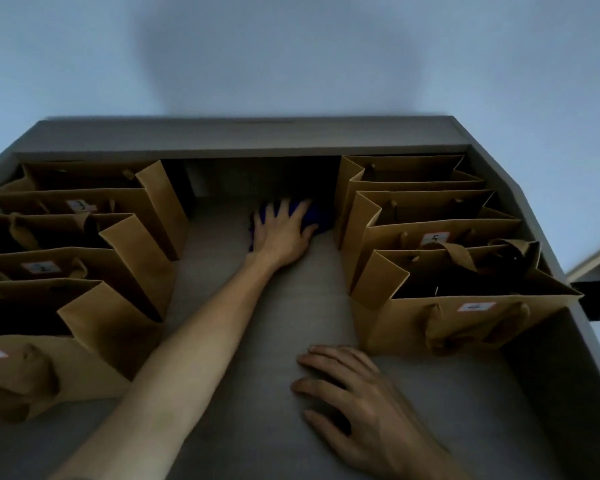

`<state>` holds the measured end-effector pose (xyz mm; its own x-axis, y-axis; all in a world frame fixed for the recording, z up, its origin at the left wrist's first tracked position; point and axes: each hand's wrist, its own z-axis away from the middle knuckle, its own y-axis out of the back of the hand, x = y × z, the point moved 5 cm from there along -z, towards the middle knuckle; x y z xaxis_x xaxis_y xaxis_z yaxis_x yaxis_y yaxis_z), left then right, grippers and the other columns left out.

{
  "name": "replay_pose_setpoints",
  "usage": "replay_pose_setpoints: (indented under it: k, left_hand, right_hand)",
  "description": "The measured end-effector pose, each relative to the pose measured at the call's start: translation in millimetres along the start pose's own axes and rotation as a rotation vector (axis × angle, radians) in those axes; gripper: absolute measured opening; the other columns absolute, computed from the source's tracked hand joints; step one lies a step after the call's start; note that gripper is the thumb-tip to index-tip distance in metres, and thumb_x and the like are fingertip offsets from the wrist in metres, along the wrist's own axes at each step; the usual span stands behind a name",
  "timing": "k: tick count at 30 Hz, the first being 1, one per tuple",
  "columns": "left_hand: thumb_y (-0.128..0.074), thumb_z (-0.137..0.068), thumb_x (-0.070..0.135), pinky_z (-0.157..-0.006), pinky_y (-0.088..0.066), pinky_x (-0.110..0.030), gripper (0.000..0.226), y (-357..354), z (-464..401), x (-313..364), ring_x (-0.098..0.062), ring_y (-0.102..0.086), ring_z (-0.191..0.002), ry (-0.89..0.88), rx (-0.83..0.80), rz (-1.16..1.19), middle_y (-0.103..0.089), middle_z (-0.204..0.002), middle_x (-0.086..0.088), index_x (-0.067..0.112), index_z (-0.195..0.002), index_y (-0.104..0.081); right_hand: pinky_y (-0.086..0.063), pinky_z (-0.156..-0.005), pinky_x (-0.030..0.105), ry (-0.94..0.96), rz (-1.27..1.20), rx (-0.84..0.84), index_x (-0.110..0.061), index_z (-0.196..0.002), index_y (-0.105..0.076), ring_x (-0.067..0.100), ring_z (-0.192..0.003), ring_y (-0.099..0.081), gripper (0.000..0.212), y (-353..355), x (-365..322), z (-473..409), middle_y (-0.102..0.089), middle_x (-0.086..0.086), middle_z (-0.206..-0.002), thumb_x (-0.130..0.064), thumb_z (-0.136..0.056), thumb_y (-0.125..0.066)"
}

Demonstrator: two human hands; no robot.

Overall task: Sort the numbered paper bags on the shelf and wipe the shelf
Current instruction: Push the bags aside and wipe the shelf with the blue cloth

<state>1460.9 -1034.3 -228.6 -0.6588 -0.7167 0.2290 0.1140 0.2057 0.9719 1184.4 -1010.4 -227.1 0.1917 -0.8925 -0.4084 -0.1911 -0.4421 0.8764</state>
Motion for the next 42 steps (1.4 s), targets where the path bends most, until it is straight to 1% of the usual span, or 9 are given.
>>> replay_pose_setpoints:
  k: [4, 7, 10, 14, 19, 22, 30, 36, 42]
  left_hand:
    - [-0.032, -0.099, 0.053, -0.116, -0.007, -0.057, 0.060, 6, -43, -4, -0.038, -0.013, -0.145, 0.065, -0.087, -0.069, -0.015, -0.160, -0.012, 0.030, -0.152, -0.016]
    - [-0.031, -0.099, 0.052, -0.117, -0.009, -0.056, 0.057, 5, -40, -7, -0.038, -0.017, -0.143, 0.011, -0.033, -0.082, -0.021, -0.158, -0.013, 0.030, -0.151, -0.021]
    - [-0.033, -0.099, 0.050, -0.117, -0.011, -0.053, 0.055, 9, -35, -18, -0.038, -0.020, -0.142, 0.001, -0.014, -0.074, -0.024, -0.156, -0.013, 0.031, -0.150, -0.023]
    - [-0.035, -0.099, 0.049, -0.115, -0.017, -0.053, 0.054, 16, -25, -48, -0.042, -0.022, -0.140, 0.053, 0.007, -0.083, -0.023, -0.156, -0.013, 0.035, -0.150, -0.023]
    - [-0.038, -0.100, 0.042, -0.114, -0.018, -0.057, 0.049, 25, -4, -87, -0.046, -0.021, -0.138, 0.193, 0.031, -0.053, -0.020, -0.156, -0.014, 0.035, -0.147, -0.026]
    - [-0.041, -0.099, 0.038, -0.111, -0.021, -0.059, 0.049, 27, 15, -83, -0.046, -0.025, -0.133, 0.222, 0.071, -0.044, -0.025, -0.152, -0.015, 0.033, -0.146, -0.029]
    - [-0.043, -0.098, 0.040, -0.104, -0.030, -0.057, 0.049, 28, 77, -72, -0.039, -0.039, -0.120, 0.160, 0.132, 0.038, -0.039, -0.137, -0.011, 0.036, -0.144, -0.029]
    - [-0.044, -0.096, 0.043, -0.101, -0.037, -0.045, 0.051, 22, 173, -40, -0.025, -0.040, -0.115, 0.021, 0.091, 0.108, -0.038, -0.141, -0.002, 0.042, -0.144, -0.025]
    - [-0.040, -0.096, 0.049, -0.102, -0.038, -0.037, 0.053, 14, 273, -19, -0.021, -0.042, -0.120, -0.137, 0.128, 0.194, -0.044, -0.140, 0.003, 0.040, -0.147, -0.029]
  right_hand:
    - [-0.037, -0.109, 0.030, 0.007, -0.008, 0.007, -0.037, -0.119, -0.063, 0.004, -0.136, -0.039, 0.028, 2, 1, -1, -0.053, -0.012, -0.140, -0.049, -0.096, -0.053]
    - [-0.033, -0.110, 0.028, 0.009, 0.001, 0.003, -0.035, -0.119, -0.064, 0.005, -0.136, -0.040, 0.027, 3, 1, -1, -0.054, -0.011, -0.139, -0.046, -0.097, -0.052]
    - [-0.037, -0.108, 0.034, 0.013, -0.034, 0.002, -0.030, -0.119, -0.066, 0.008, -0.136, -0.041, 0.027, 2, 0, -1, -0.055, -0.008, -0.139, -0.043, -0.098, -0.054]
    - [-0.039, -0.107, 0.039, 0.001, -0.036, -0.025, -0.033, -0.123, -0.062, 0.006, -0.138, -0.038, 0.029, 0, 1, 1, -0.051, -0.010, -0.142, -0.045, -0.099, -0.052]
    - [-0.038, -0.107, 0.036, 0.009, -0.018, -0.009, -0.033, -0.122, -0.062, 0.007, -0.137, -0.039, 0.028, 0, 1, 2, -0.052, -0.010, -0.141, -0.044, -0.098, -0.052]
    - [-0.037, -0.107, 0.033, 0.011, -0.017, 0.018, -0.032, -0.119, -0.065, 0.008, -0.135, -0.042, 0.027, -1, 0, 2, -0.054, -0.010, -0.139, -0.043, -0.097, -0.054]
    - [-0.038, -0.106, 0.030, -0.010, -0.101, 0.072, -0.028, -0.115, -0.068, 0.002, -0.132, -0.044, 0.022, -2, 6, 1, -0.058, -0.013, -0.133, -0.037, -0.098, -0.057]
    - [-0.038, -0.108, 0.026, -0.010, -0.104, 0.075, -0.026, -0.117, -0.068, 0.002, -0.129, -0.047, 0.027, -3, 5, 3, -0.060, -0.010, -0.131, -0.037, -0.099, -0.052]
    - [-0.043, -0.099, 0.017, -0.047, -0.192, 0.263, -0.015, -0.113, -0.069, 0.003, -0.114, -0.058, 0.025, 11, 2, 7, -0.063, -0.005, -0.118, -0.024, -0.095, -0.054]
